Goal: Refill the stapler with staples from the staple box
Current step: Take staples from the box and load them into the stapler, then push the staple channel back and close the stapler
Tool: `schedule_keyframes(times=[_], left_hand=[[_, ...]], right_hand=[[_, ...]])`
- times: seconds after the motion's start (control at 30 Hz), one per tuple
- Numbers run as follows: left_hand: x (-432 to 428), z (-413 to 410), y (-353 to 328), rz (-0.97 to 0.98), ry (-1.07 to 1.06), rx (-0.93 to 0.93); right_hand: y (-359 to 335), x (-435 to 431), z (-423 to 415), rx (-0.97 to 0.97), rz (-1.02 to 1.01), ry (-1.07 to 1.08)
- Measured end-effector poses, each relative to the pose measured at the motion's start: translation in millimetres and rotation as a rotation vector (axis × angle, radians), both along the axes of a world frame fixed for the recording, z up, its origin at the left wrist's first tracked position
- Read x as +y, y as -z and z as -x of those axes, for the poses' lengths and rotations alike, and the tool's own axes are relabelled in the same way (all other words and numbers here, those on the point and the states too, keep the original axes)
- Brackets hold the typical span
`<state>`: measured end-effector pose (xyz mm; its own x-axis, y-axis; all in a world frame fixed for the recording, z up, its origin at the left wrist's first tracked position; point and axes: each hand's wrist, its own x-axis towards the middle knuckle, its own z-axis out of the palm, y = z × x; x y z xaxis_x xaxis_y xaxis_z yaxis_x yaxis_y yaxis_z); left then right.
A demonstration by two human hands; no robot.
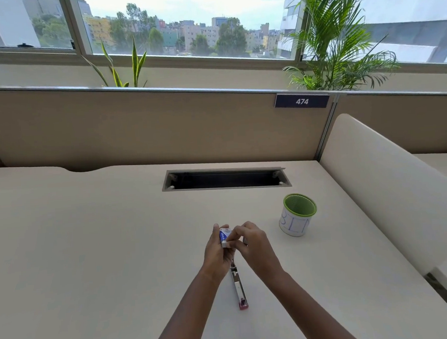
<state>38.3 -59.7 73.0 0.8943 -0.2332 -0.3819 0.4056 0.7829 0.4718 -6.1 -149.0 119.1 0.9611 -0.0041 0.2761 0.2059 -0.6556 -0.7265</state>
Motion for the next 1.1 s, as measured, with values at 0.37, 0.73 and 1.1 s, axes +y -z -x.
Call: schedule_keyframes(times=[0.37, 0.73, 1.1], left_hand=[[-4, 2, 1, -0.206, 0.052, -0.071], [-12, 9, 1, -0.460, 0.303, -0.165], [0, 4, 21, -1.400, 0.025, -0.421]], right_hand=[[10, -10, -7, 0.168, -0.077, 0.107], [30, -39, -10, 0.334, -0.104, 0.233], [69, -110, -8, 0.356, -0.074, 0.683]])
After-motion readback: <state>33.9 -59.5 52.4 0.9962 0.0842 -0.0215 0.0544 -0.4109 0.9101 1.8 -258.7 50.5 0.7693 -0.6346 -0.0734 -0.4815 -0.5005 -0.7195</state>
